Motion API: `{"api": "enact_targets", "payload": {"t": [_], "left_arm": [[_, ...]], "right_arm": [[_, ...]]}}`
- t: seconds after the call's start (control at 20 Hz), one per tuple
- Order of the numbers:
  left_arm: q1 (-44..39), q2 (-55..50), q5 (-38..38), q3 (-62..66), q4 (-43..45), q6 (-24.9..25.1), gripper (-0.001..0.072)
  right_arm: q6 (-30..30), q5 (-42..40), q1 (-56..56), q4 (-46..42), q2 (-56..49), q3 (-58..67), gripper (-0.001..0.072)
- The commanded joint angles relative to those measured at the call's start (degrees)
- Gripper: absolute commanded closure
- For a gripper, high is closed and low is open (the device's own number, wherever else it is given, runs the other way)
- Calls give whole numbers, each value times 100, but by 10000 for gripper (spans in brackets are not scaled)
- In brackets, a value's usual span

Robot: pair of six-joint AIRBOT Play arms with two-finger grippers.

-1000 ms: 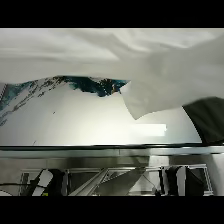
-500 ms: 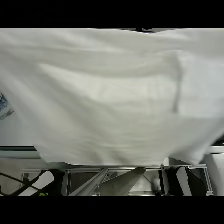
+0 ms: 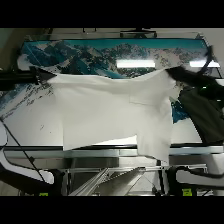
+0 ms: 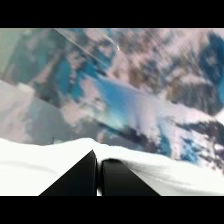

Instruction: Fold the shirts.

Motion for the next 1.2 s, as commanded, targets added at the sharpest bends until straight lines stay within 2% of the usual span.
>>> {"api": "enact_targets", "payload": {"t": [0.0,0.1,0.35,0.45,0.55,0.65,0.9,1.15], "left_arm": [[74,-1370,376,302,68,289,680],[72,-1928,428,796,42,284,681],[-37,-2745,573,2177,37,-72,681],[-48,-2809,581,2608,-11,-219,681],[-44,-2704,577,2717,-444,-179,680],[-24,-2542,577,2448,-601,-72,681],[-225,-2483,496,1845,-590,181,683],[-433,-2483,459,1781,380,214,701]], "right_arm": [[-879,-446,229,1412,-1602,42,693],[-1086,-402,162,1899,-2135,341,694],[-1019,-216,66,1910,-2817,1670,694],[-927,79,-50,1888,-2833,2055,693],[-713,686,-258,1668,-2830,2374,693],[-402,1165,-442,1309,-2830,2455,693],[286,1475,-632,-413,-2833,2441,694],[800,1569,-623,-1858,-2833,2437,693]]}}
